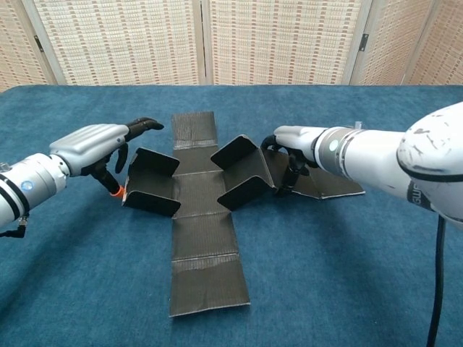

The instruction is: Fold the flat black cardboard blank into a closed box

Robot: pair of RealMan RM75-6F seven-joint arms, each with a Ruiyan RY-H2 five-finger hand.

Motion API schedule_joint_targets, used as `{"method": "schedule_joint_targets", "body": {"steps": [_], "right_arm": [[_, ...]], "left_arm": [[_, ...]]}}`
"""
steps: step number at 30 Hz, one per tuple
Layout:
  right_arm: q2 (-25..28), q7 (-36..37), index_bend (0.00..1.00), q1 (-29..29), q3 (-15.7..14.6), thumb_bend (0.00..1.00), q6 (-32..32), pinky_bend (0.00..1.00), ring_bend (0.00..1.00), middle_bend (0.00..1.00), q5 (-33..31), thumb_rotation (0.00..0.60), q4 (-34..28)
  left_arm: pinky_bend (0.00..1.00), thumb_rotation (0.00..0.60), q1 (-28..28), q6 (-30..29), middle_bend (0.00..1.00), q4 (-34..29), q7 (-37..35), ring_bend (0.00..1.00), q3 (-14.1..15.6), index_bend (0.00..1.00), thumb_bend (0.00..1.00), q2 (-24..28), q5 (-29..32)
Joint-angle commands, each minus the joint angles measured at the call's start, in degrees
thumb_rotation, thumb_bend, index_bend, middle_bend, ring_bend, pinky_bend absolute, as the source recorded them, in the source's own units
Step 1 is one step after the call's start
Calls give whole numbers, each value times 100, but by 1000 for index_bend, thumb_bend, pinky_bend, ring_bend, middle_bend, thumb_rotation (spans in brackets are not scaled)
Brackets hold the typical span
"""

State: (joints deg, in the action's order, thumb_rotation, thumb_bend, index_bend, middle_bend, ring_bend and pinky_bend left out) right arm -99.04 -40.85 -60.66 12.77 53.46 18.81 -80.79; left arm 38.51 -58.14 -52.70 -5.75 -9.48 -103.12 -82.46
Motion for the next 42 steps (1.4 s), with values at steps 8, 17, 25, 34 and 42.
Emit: {"method": "schedule_joint_targets", "body": {"steps": [8,17,25,34,42], "right_arm": [[176,-565,469,-313,-295,275,90,1000,797,455,904,600,-312],[455,-913,472,-582,-634,277,-180,1000,814,463,1921,600,-352],[603,-971,473,-697,-925,282,-390,1000,821,463,2807,600,-273],[687,-401,477,-716,-1031,282,-673,1000,824,450,3955,600,-80],[563,374,477,-642,-1053,284,-715,1000,826,425,4942,600,353]], "left_arm": [[918,600,134,165,0,-1149,-1680,617,52,0,152,648,-161],[916,600,420,1180,0,-1486,-3068,589,120,0,148,1111,50],[915,600,619,1841,0,-1365,-4402,586,294,0,150,1220,-13],[911,600,850,1728,0,-1120,-6354,586,822,2,149,1185,-911],[896,600,1176,1329,41,-549,-8020,597,1422,105,152,961,-1606]]}}
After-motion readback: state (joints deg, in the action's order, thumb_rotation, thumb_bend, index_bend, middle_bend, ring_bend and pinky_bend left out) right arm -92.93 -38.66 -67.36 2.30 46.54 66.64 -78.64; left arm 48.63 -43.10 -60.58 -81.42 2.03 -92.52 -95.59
